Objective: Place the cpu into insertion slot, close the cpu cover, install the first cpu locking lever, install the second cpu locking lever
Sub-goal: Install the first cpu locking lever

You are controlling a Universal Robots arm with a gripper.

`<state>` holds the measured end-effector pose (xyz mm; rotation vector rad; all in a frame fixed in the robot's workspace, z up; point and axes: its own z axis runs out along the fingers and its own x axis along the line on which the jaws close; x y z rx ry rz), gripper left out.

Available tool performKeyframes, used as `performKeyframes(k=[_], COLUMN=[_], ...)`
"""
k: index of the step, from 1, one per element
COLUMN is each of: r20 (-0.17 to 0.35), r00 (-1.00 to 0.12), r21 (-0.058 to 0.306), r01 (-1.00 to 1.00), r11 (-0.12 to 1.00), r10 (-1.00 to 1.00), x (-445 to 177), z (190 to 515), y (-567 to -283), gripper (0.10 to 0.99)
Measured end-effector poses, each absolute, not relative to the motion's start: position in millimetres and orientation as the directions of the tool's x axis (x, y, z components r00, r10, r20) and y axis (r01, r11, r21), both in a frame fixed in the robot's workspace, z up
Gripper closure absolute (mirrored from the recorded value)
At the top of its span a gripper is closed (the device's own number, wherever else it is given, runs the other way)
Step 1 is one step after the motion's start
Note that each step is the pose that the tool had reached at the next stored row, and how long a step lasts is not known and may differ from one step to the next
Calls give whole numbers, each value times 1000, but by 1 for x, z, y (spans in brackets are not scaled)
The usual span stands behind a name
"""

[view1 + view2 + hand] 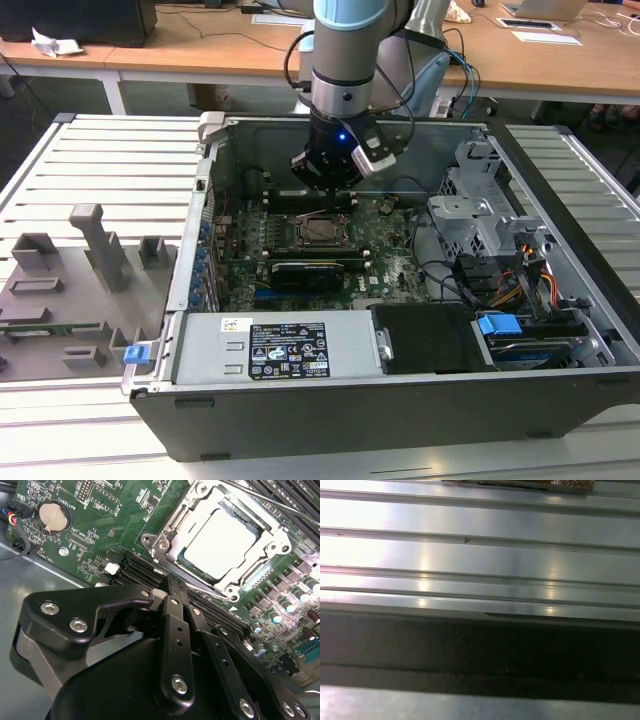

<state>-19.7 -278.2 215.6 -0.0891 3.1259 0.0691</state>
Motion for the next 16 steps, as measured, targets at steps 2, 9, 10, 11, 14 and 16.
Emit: performKeyframes(k=[2,9,10,11,14,16], r20=[-14,-11,-11,-11,-10,-10], r00=[-998,-998,-998,-998,-998,-998], r21=[42,41,40,40,36,35], r01=[-57,-57,-57,-57,-57,-57], r11=[997,998,998,998,998,998], r10=[-57,-57,-57,-57,-57,-57], x=[-19,-16,-16,-16,-15,-15], z=[214,208,207,207,205,205], y=[-278,-278,-278,-278,-278,-278], gripper=[976,976,976,976,976,976])
